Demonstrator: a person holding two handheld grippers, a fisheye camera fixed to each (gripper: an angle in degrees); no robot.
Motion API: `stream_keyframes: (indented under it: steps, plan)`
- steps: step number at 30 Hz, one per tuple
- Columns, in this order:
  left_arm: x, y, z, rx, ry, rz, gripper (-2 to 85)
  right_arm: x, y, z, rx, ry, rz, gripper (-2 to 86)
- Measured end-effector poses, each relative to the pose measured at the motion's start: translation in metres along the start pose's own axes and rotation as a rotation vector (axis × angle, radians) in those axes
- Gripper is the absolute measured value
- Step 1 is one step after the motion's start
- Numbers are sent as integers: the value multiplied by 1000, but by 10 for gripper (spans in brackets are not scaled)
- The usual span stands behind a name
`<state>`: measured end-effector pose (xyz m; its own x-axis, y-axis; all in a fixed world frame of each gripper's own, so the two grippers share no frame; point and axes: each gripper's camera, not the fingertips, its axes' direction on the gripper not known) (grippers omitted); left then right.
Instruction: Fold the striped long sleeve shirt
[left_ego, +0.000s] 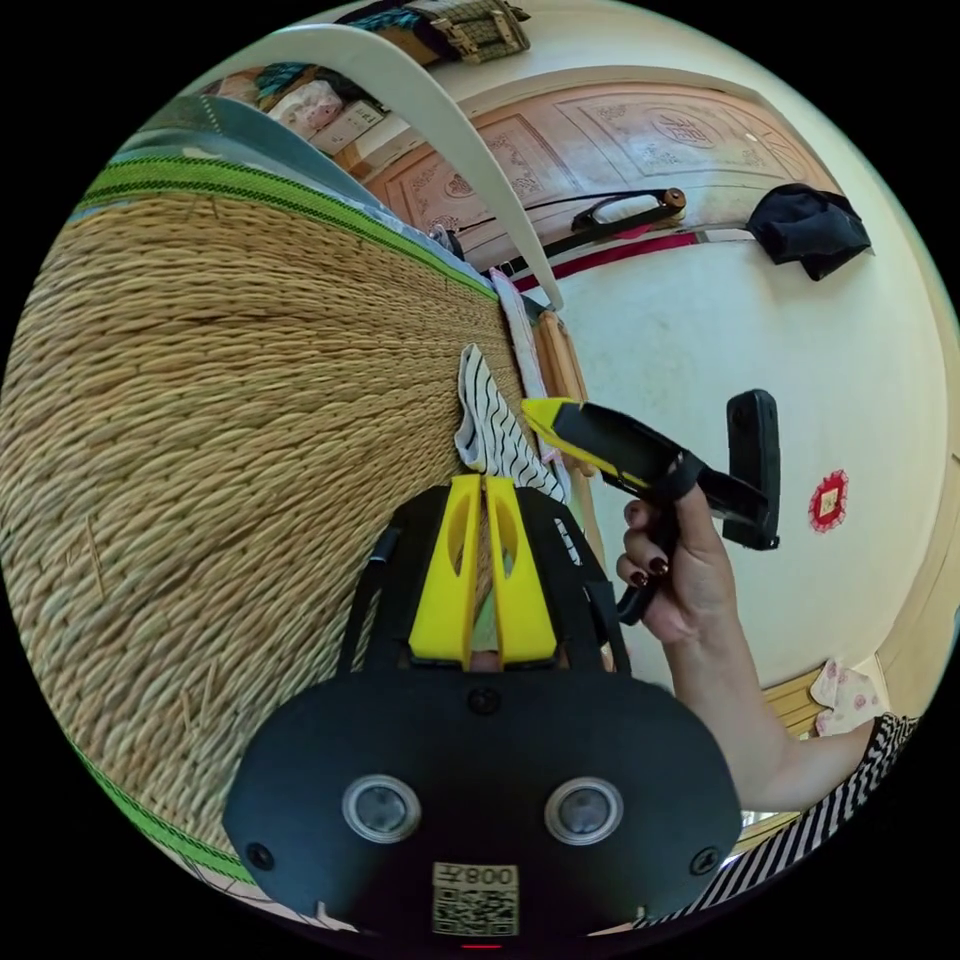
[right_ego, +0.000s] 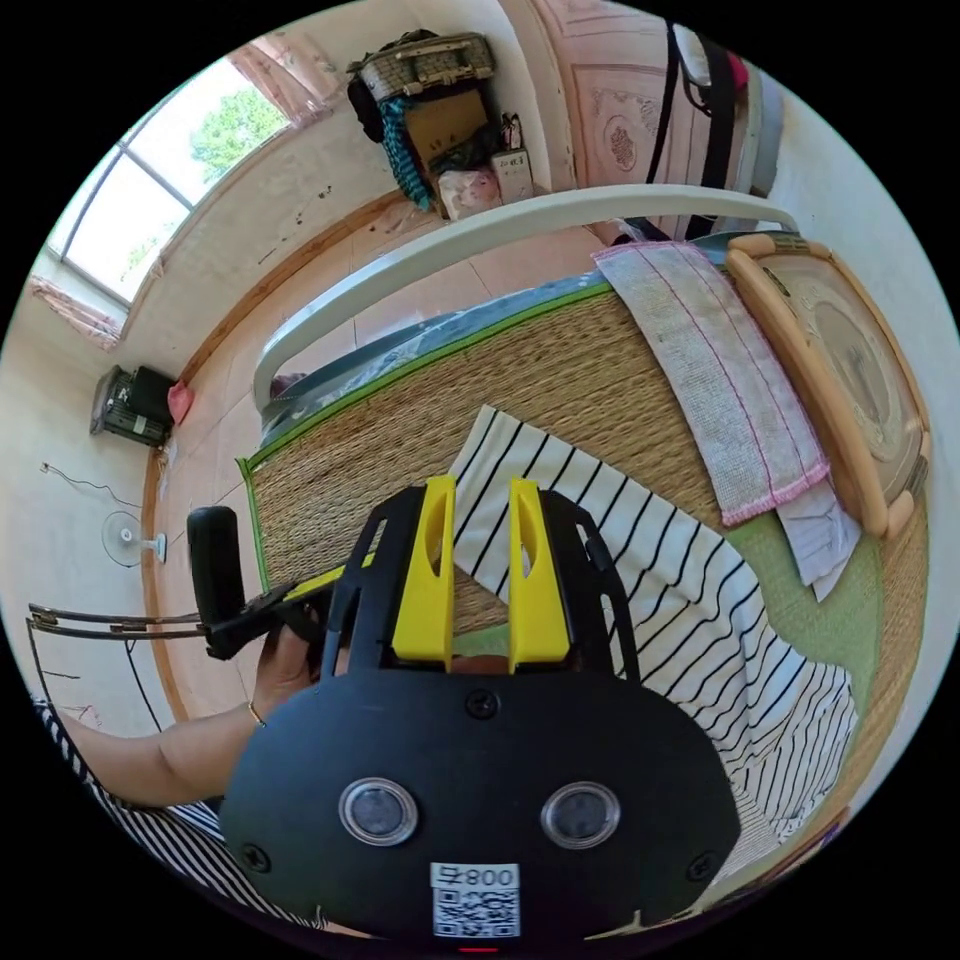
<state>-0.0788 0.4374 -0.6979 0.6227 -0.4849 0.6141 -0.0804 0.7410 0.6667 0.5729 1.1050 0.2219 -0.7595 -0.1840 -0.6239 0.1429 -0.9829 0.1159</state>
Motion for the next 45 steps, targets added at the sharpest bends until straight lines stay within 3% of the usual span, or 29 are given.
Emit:
stream_keyframes:
  steps: [10, 14, 24, 37, 45]
  plan:
    - [43, -44, 8, -38, -22, 55, 6, -30, -31, 37, -61, 170, -22, 88]
    - [70, -67, 10, -44, -28, 61, 5, -25, -22, 43, -52, 188, -1, 42]
    - [176, -126, 15, -72, -19, 128, 6, 44, 36, 24, 26, -39, 125, 16]
    - [481, -224, 15, -31, 171, 508, 5, 158, 167, -90, 423, -316, 232, 13]
    - [707, -240, 50, -121, 318, 754, 5, 243, 330, -163, 683, -334, 266, 14]
